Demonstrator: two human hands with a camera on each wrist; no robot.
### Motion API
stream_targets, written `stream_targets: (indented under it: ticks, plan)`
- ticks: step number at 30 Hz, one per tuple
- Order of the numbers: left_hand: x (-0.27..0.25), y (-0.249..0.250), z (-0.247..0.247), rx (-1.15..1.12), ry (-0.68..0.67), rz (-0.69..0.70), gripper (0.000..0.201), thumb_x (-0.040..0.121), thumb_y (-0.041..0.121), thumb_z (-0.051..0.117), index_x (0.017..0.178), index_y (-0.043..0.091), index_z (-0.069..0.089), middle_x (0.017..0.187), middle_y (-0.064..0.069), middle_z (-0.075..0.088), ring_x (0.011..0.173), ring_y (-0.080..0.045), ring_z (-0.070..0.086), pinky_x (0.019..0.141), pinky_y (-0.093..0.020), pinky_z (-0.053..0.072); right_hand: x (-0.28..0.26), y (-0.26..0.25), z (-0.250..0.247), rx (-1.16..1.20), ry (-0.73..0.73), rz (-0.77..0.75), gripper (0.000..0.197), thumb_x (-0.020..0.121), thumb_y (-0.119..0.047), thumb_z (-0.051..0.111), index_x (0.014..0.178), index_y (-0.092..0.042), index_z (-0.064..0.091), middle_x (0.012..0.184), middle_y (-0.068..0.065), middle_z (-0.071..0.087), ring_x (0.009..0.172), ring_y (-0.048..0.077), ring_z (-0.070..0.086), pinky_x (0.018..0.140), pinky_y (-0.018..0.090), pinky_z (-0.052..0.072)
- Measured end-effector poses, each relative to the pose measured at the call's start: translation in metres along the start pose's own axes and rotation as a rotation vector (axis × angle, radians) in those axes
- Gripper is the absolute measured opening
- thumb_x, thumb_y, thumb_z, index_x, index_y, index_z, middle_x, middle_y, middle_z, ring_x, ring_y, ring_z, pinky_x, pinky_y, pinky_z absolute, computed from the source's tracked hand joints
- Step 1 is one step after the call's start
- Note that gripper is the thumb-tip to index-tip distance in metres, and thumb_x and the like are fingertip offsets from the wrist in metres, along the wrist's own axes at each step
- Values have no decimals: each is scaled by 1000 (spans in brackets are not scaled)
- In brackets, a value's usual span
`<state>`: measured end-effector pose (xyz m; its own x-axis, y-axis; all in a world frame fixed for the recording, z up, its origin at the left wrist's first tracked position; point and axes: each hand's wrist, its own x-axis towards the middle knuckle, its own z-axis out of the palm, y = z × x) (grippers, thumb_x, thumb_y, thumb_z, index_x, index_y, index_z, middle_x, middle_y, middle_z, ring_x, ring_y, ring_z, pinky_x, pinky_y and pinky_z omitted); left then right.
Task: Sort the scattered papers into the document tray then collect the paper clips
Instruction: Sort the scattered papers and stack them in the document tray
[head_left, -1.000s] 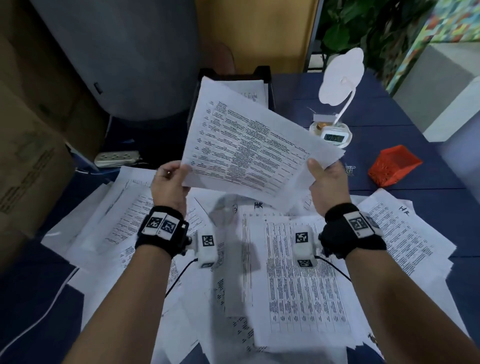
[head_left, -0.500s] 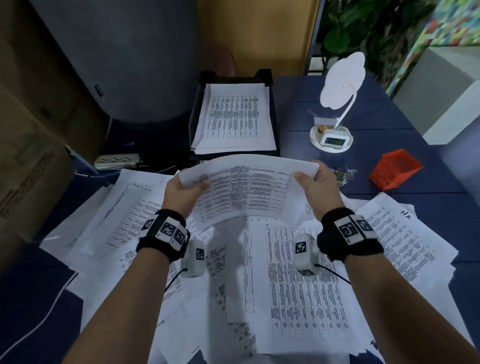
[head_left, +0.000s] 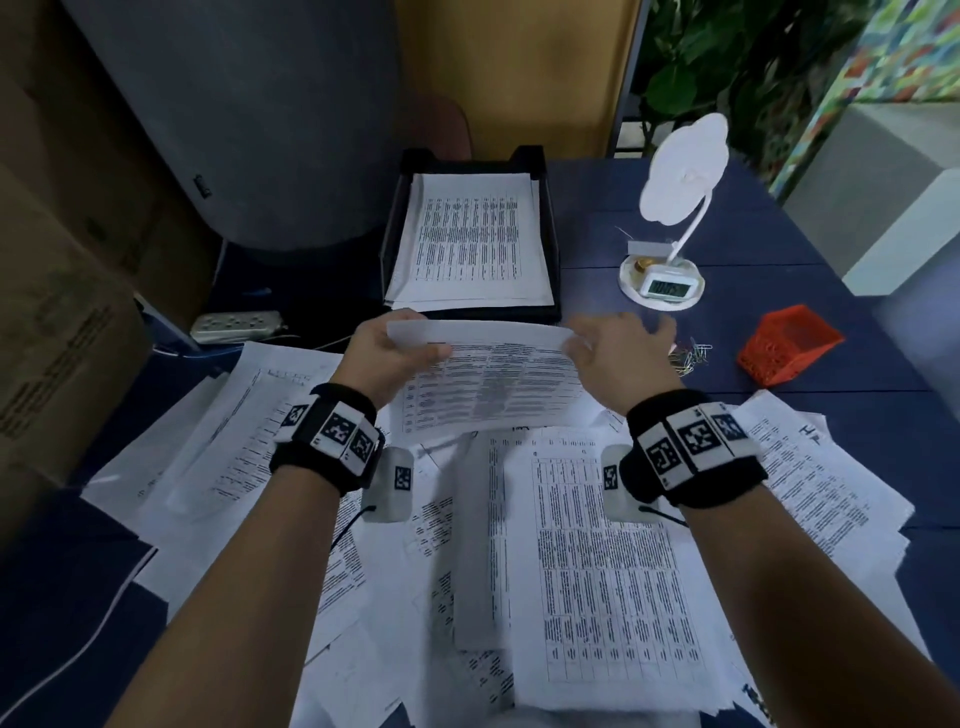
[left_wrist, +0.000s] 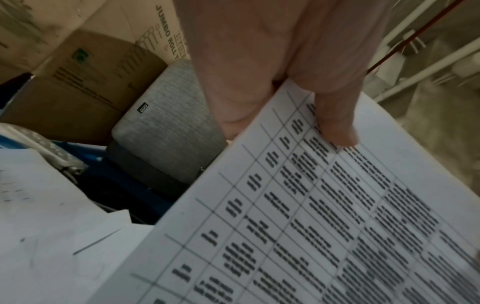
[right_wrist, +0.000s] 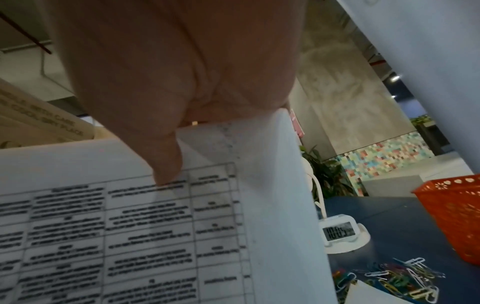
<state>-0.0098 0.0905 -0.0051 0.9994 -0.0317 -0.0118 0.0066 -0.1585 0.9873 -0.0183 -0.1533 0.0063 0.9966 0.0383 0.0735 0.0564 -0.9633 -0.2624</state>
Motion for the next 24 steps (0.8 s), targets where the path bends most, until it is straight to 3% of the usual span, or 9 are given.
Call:
stream_targets:
  ticks: [3, 5, 7, 9, 11, 13, 16, 19, 24]
  plan:
    - [1, 4, -1, 23, -41, -4, 20, 73, 0, 76, 75, 14, 61, 66, 8, 68, 61, -3, 64, 60, -18, 52, -1, -3, -6, 90, -52, -1, 18, 97, -20, 43, 104, -24, 59, 101, -3, 68, 106, 24, 57, 108, 47, 14]
    - [3, 3, -4, 11, 43, -10, 21, 75, 6, 76, 90, 15, 63, 81, 6, 70, 71, -3, 67, 68, -24, 57, -1, -1, -11, 153, -59, 18, 20, 97, -21, 46, 112, -22, 60, 108, 3, 67, 107, 28, 56, 103, 42, 25]
    - [9, -5, -10, 114, 270, 2, 45, 73, 24, 81, 111, 19, 57, 108, 1, 65, 94, -9, 65, 87, -36, 55, -1, 6, -13, 391, -75, 57, 24, 95, -20, 51, 118, -17, 60, 114, 9, 65, 110, 29, 56, 102, 41, 37]
    - [10, -12, -17, 254, 545, 4, 81, 65, 45, 83, 131, 22, 42, 132, -4, 49, 118, -16, 49, 99, -35, 43, -3, 12, -10, 724, -69, 65, 21, 94, -14, 53, 113, -14, 63, 110, 6, 66, 102, 23, 61, 94, 35, 45]
    - [7, -12, -17, 106, 633, -61, 100, 66, 46, 82, 143, 19, 25, 142, -8, 38, 126, -18, 40, 102, -33, 38, -8, 15, -5, 953, -56, 76, 19, 94, -8, 53, 107, -18, 64, 107, 1, 69, 98, 16, 64, 90, 32, 47]
    - [5, -13, -14, -194, 504, -132, 88, 77, 35, 77, 144, 15, 24, 137, -9, 44, 118, -17, 48, 93, -29, 44, -12, 16, 1, 1095, -48, 71, 25, 94, -5, 52, 105, -25, 62, 111, -1, 69, 104, 16, 64, 94, 33, 47]
    - [-1, -15, -3, -264, 229, -119, 42, 86, 20, 68, 124, 8, 54, 113, -3, 65, 99, -15, 64, 79, -30, 51, -16, 12, 10, 1140, -73, 101, 29, 91, 2, 55, 104, -23, 60, 106, -4, 69, 101, 11, 65, 94, 30, 48]
    - [-8, -12, 12, -174, 269, -29, 18, 84, 12, 70, 102, 12, 65, 93, 3, 69, 85, -9, 66, 80, -28, 53, -17, 9, 20, 1066, -63, 155, 28, 87, 4, 58, 104, -18, 60, 94, -8, 68, 89, 5, 64, 84, 26, 50]
    - [-18, -26, 25, -159, 285, -40, 25, 83, 8, 70, 107, 13, 62, 95, 7, 67, 87, -4, 65, 74, -18, 54, -20, 12, 40, 1064, -60, 270, 31, 85, 1, 61, 113, -14, 58, 101, -3, 69, 97, 16, 64, 87, 32, 51]
